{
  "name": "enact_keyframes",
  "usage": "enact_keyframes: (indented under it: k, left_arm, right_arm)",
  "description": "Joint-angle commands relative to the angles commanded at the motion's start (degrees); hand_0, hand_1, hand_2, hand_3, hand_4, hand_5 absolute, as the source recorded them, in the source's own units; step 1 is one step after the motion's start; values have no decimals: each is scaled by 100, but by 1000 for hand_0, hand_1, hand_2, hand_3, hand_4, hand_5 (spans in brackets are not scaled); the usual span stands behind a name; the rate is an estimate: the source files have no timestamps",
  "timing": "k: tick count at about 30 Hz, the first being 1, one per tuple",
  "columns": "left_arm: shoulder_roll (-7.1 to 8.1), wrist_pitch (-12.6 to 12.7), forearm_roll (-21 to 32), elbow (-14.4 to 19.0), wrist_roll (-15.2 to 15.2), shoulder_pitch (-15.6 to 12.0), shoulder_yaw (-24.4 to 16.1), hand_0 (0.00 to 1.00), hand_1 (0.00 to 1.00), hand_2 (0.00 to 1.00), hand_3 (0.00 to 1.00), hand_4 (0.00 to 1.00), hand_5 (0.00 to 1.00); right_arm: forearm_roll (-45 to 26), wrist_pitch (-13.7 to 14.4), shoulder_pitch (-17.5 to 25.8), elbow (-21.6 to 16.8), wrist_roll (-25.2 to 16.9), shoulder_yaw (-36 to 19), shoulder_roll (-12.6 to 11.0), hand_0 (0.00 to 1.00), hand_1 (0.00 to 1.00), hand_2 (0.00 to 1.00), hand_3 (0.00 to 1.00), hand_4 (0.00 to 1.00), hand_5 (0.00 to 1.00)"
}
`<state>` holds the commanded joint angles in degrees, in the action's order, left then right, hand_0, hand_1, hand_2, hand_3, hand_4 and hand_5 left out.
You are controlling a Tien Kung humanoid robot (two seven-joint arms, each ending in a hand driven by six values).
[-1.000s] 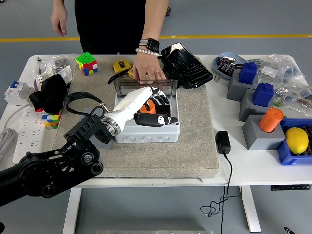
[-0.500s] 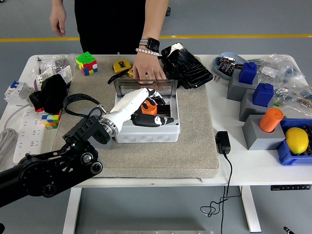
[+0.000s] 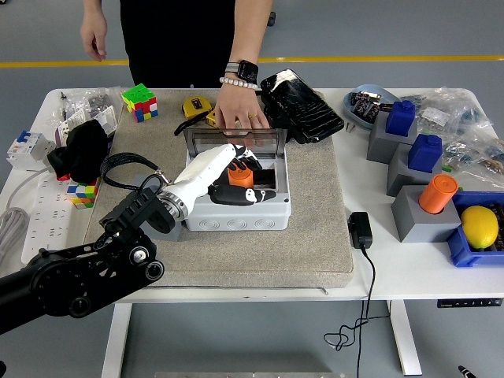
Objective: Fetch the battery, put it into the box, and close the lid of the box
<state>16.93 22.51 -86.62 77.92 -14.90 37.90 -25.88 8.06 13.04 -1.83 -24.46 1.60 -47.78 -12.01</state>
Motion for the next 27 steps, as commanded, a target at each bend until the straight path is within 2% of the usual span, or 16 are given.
enact_keyframes:
  k: [8,14,23,24,27]
  left_arm:
    - [87,-27,-50,-33,-47,-81,-91,537,606,623,569,968,490]
    - [288,-36,-123,141,-86,-215,-238,514,589,617,568,967,489]
    - [703,-102,-236,572,-190,-483,-469,486,568,609,569,968,490]
    - [729,-105,-245,630,-193,-502,-504,449,549,597,567,969,490]
    - [784,-128,-253,800,-209,-546,-601,449,549,597,567,969,490]
  right_arm:
    - [13,-2,-2,-6,-5,-9,1,569,637,647,541,868,406]
    - [20,-3,9,-5,-1,-7,-4,569,638,647,541,868,406]
    - [34,1,12,-6,-2,-42,-5,569,638,647,541,869,407]
    - [34,1,12,-4,0,-39,-4,569,638,647,541,869,407]
    - [36,1,10,-6,-2,-37,-2,569,638,646,541,869,406]
